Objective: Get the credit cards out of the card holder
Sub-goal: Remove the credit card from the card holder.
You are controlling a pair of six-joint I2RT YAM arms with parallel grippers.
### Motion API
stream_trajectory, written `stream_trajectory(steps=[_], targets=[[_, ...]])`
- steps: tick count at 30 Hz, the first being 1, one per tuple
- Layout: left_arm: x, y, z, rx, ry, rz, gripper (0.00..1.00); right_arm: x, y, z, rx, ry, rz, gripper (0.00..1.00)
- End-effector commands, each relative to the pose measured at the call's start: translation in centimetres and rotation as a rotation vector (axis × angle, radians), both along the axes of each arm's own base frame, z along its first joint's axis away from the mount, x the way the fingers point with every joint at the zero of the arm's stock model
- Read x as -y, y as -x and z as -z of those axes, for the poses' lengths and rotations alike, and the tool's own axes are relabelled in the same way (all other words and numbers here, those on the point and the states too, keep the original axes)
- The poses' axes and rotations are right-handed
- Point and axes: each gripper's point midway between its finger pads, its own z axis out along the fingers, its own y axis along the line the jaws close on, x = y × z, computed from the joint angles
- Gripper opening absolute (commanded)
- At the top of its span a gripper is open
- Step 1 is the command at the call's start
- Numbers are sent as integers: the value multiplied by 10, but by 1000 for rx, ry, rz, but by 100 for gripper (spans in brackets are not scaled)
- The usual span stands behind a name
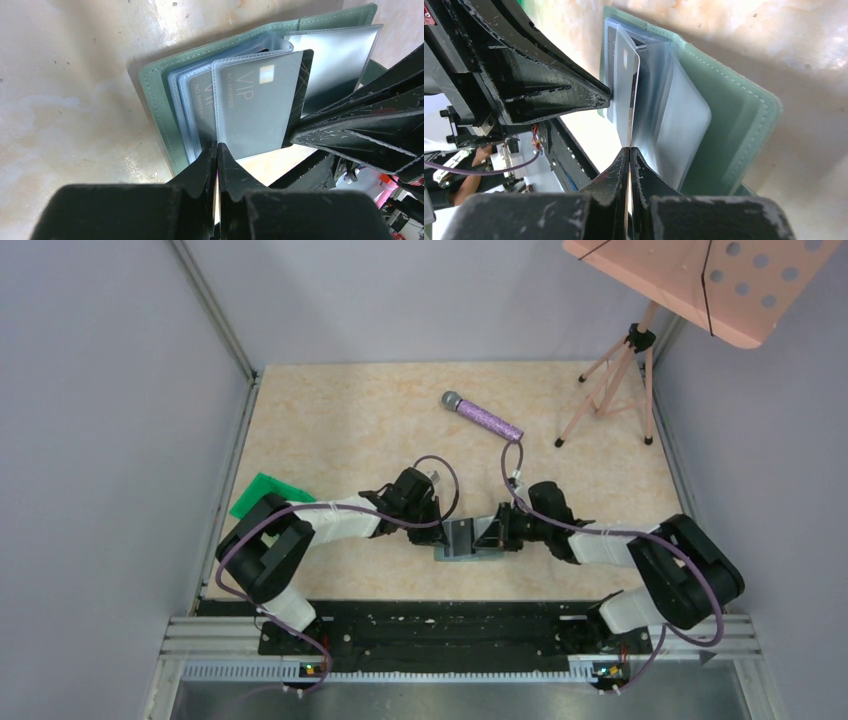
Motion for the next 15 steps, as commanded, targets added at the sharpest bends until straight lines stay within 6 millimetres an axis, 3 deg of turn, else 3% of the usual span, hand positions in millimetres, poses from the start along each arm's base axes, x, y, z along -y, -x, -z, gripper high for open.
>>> stream_trajectory(steps=[1, 8, 15], targets=[[-23, 7, 28, -38, -138, -18, 7, 8, -8, -11, 37, 11, 25, 0], [-23, 9, 31, -50, -140, -16, 7, 21, -4, -12, 38, 43, 37, 0], [-17, 3, 16, -31, -118, -9, 9, 30, -4, -25, 54, 51, 67, 0]])
